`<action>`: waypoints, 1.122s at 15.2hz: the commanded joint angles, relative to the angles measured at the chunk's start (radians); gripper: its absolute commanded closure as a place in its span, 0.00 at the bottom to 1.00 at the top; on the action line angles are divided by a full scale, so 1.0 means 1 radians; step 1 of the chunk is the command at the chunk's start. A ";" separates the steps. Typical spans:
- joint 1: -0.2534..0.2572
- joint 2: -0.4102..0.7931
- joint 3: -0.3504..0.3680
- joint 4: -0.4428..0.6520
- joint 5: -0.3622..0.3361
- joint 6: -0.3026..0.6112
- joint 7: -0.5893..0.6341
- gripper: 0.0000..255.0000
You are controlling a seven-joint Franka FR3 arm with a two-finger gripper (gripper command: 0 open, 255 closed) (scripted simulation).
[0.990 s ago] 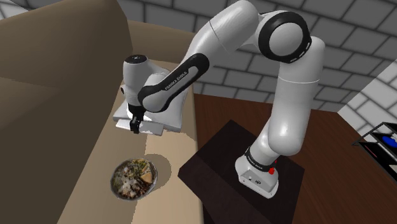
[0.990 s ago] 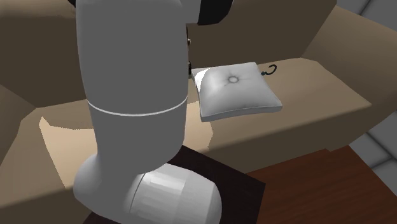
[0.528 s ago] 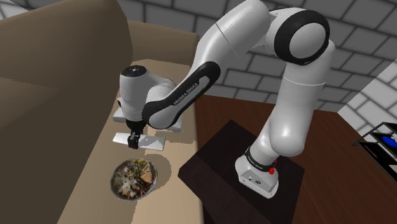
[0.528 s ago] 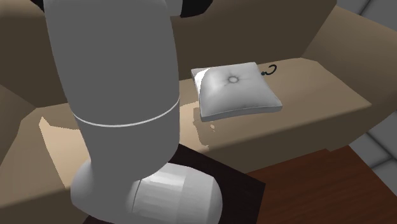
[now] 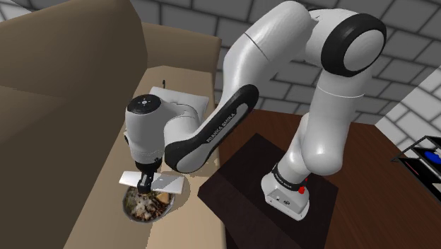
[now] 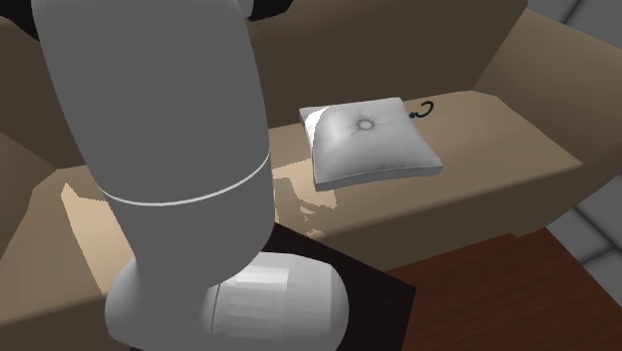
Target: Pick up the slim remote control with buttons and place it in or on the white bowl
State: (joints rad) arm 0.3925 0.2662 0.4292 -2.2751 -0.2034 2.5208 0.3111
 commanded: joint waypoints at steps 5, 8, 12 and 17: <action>0.035 0.061 -0.020 0.001 -0.052 0.052 0.062 1.00; 0.049 0.098 -0.039 0.004 -0.082 0.084 0.083 1.00; 0.069 0.148 -0.066 0.011 -0.120 0.125 0.110 1.00; 0.080 0.172 -0.080 0.016 -0.137 0.143 0.122 1.00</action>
State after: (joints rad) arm 0.4717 0.4357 0.3500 -2.2587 -0.3399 2.6636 0.4331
